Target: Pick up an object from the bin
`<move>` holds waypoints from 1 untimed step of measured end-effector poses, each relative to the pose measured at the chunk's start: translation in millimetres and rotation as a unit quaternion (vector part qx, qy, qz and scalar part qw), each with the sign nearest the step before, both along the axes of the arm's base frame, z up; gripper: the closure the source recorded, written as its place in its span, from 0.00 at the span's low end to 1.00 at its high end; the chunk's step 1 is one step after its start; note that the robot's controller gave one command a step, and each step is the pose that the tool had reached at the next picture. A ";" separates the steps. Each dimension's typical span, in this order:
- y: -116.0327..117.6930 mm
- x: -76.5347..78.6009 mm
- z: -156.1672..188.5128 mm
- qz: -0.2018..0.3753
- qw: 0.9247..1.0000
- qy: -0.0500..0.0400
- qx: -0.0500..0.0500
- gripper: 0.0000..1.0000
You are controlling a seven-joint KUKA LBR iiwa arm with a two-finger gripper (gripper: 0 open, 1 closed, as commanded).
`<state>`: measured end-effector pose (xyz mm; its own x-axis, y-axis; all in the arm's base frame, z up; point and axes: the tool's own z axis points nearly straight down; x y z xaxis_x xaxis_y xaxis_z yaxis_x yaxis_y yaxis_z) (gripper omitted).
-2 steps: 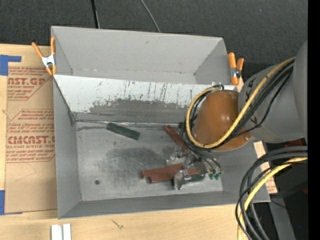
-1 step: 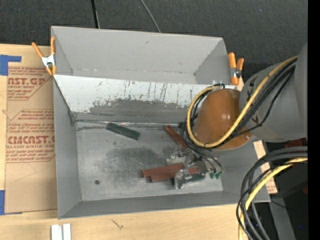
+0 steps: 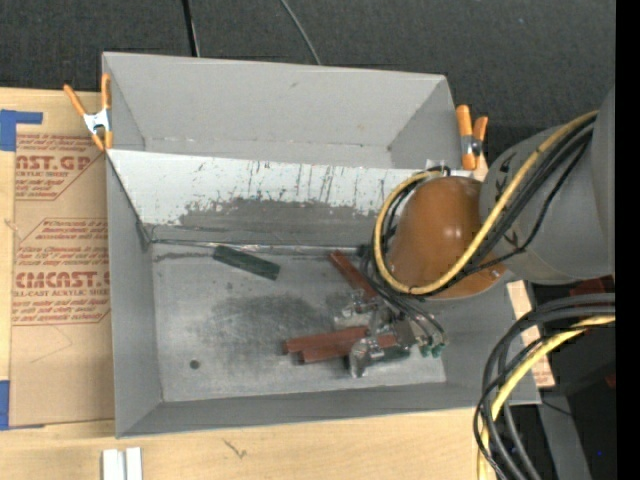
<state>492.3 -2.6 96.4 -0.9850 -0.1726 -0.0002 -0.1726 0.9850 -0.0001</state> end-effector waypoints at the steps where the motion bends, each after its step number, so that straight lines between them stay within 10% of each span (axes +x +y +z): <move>1: 0.2 -0.8 4.0 0.000 1.000 0.002 0.000 1.00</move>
Offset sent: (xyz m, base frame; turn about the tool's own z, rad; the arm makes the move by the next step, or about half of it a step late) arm -0.0001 -0.0001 0.0378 0.0000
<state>491.5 -2.4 100.4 -0.9850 -0.1727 0.0028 -0.1727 0.9850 0.0004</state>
